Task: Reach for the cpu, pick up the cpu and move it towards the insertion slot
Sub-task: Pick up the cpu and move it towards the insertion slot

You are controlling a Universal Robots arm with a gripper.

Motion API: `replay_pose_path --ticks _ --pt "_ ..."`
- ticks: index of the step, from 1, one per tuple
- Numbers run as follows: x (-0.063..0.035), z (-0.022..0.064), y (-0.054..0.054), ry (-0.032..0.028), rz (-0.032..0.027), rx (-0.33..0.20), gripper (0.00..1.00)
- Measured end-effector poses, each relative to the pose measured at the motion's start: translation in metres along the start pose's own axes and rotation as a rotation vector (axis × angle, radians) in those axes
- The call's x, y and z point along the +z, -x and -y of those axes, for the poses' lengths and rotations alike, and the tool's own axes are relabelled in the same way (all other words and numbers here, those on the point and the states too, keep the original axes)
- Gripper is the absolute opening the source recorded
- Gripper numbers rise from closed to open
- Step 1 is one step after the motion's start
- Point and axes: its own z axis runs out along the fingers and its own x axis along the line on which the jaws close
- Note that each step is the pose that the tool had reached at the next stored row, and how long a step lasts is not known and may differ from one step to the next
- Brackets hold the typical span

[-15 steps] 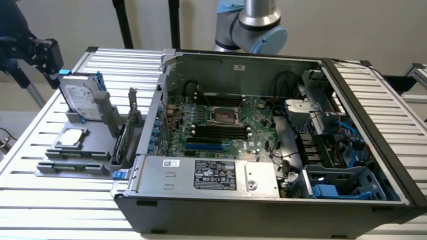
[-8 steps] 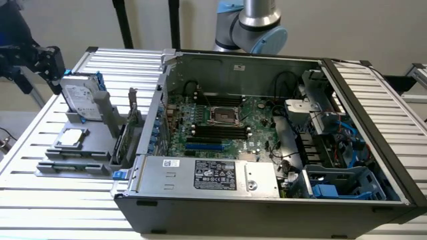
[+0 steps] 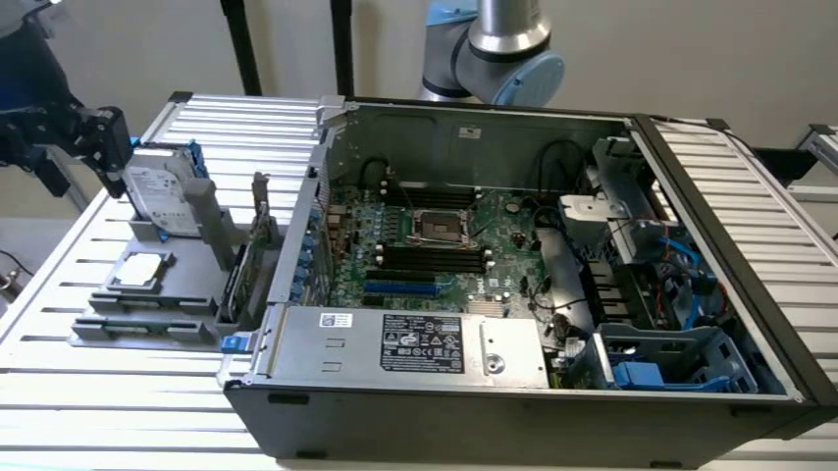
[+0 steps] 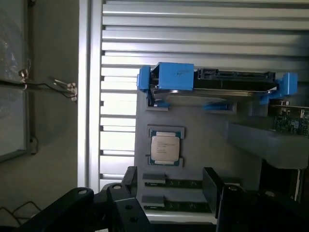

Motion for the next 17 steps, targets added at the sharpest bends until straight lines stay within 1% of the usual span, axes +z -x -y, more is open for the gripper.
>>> replay_pose_path --ticks 7,17 --pt "0.0127 0.0037 0.000 0.0000 -0.0001 0.000 0.65" --pt "0.0308 0.0054 0.001 0.0000 -0.0004 -0.011 0.65"
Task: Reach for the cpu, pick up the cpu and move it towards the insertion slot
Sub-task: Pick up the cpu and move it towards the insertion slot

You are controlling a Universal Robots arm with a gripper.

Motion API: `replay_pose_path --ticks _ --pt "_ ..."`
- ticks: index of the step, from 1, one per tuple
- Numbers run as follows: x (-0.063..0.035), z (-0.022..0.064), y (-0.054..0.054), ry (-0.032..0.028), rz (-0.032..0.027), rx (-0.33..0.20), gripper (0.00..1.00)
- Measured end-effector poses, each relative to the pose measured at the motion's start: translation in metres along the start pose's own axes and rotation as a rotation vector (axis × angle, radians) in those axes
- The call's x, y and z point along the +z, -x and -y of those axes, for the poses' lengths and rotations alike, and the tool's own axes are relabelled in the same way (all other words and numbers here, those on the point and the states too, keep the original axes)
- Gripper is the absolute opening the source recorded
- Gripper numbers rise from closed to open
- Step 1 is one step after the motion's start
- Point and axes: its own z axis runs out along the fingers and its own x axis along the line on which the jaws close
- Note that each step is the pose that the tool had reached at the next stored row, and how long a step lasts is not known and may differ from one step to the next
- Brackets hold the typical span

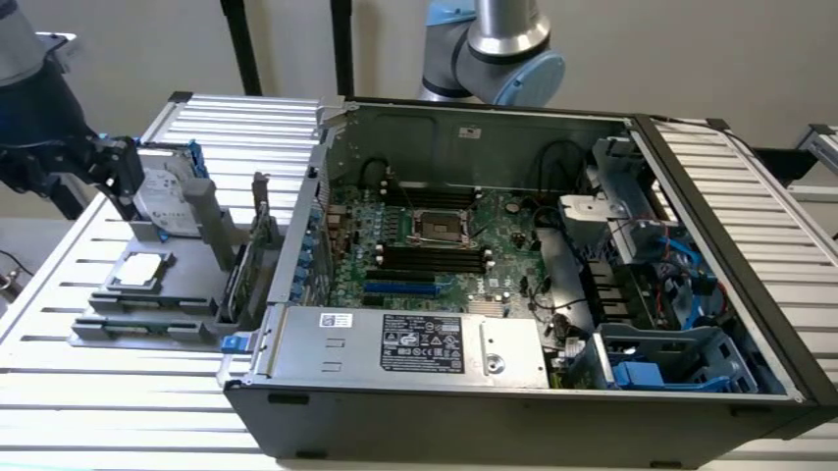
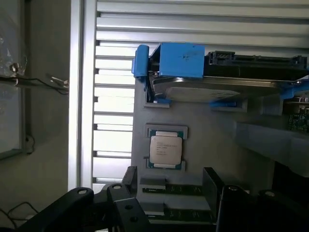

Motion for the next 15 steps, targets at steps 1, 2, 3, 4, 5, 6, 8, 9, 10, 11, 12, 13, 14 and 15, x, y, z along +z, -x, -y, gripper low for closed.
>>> replay_pose_path --ticks 1,2,3,4,5,6,8,9,10,11,12,13,14,15 --pt "0.0019 0.0001 0.000 0.0000 0.0000 -0.002 0.65" --pt "0.0036 0.0002 0.000 0.0000 -0.0001 -0.003 0.65" --pt "0.0054 0.0002 0.000 0.0000 -0.0002 -0.004 0.65" --pt "0.0071 0.0003 0.001 -0.0001 -0.0003 -0.006 0.65" --pt "0.0092 0.0004 0.001 0.0000 -0.0003 -0.007 0.65" --pt "0.0109 0.0005 0.001 -0.0001 -0.0004 -0.008 0.65" --pt "0.0145 0.0007 0.001 0.0000 -0.0003 -0.011 0.65" --pt "0.0163 0.0007 0.002 0.0000 -0.0004 -0.012 0.65" --pt "0.0181 0.0008 0.002 -0.0001 -0.0006 -0.013 0.65" --pt "0.0200 0.0009 0.002 0.0000 -0.0006 -0.015 0.65" --pt "0.0218 0.0010 0.002 0.0000 -0.0006 -0.016 0.65" --pt "0.0236 0.0011 0.002 0.0000 -0.0006 -0.017 0.65" --pt "0.0254 0.0012 0.002 0.0000 -0.0006 -0.018 0.65" --pt "0.0272 0.0013 0.002 0.0000 -0.0007 -0.018 0.67"
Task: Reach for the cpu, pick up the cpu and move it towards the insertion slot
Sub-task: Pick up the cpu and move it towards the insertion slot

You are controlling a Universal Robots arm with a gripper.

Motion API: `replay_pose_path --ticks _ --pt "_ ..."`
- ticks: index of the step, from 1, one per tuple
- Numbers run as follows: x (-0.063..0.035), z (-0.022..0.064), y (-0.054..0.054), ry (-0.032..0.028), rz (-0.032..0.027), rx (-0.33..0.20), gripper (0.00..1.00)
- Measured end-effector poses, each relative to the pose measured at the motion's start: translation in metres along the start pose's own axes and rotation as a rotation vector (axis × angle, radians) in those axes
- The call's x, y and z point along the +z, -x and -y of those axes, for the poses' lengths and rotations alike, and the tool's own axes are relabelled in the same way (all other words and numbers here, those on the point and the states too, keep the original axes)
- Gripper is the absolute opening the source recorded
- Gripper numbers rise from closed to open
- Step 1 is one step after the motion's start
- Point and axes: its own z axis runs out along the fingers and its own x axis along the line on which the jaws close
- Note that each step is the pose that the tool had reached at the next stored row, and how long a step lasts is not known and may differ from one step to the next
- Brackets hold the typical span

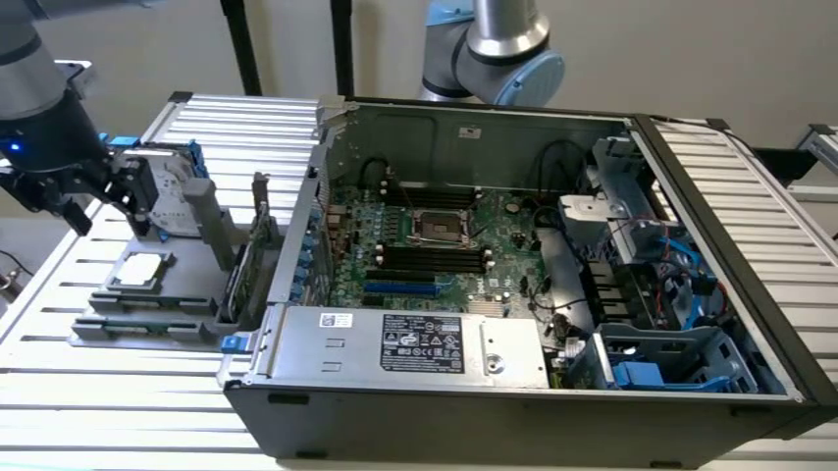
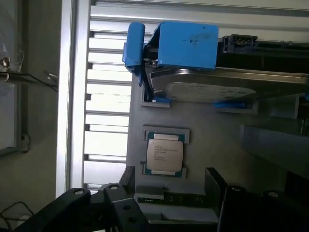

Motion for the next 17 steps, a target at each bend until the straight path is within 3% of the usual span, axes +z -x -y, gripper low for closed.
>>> replay_pose_path --ticks 2,17 --pt "0.0037 0.0003 0.000 0.0000 0.0000 -0.001 0.73" --pt "0.0309 0.0017 0.000 -0.0001 -0.0002 -0.001 0.73"
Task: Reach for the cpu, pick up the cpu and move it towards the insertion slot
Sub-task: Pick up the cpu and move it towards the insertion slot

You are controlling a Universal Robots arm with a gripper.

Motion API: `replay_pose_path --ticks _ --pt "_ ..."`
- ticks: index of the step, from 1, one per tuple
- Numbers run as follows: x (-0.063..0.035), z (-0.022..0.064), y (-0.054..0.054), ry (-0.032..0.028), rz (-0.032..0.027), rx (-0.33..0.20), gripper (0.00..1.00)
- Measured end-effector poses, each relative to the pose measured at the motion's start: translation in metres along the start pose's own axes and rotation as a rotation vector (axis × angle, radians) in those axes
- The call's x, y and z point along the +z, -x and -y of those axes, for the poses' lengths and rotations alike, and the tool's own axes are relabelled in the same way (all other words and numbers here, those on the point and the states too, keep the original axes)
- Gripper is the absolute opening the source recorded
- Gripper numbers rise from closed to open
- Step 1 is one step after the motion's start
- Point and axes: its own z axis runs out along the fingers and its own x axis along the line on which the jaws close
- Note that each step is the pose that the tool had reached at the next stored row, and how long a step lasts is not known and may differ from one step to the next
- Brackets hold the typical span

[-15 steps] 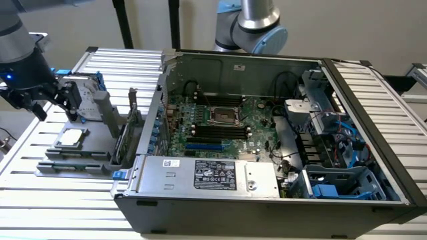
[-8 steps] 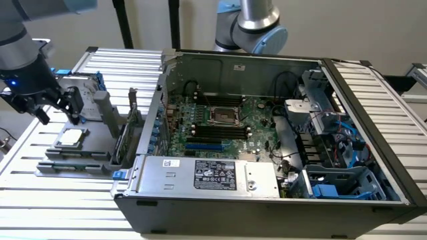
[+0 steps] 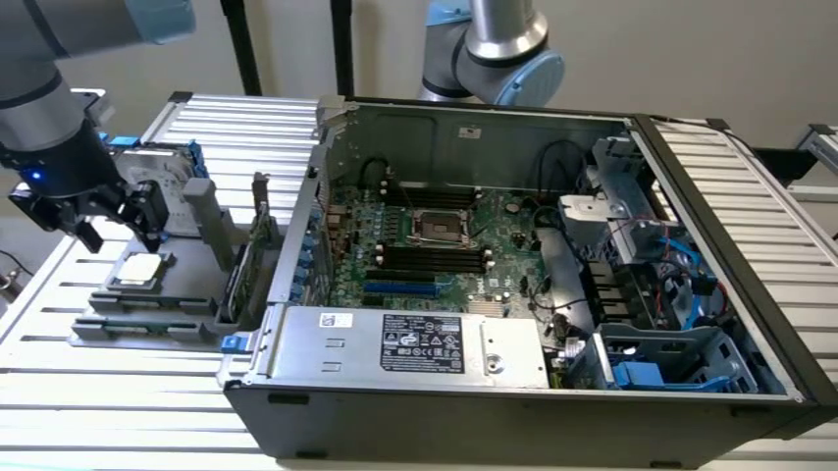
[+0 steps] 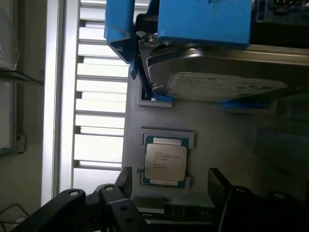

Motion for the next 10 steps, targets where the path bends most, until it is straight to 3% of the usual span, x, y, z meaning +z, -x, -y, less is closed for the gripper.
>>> replay_pose_path --ticks 10 --pt "0.0182 0.0007 0.000 0.0001 0.0003 0.004 0.73"
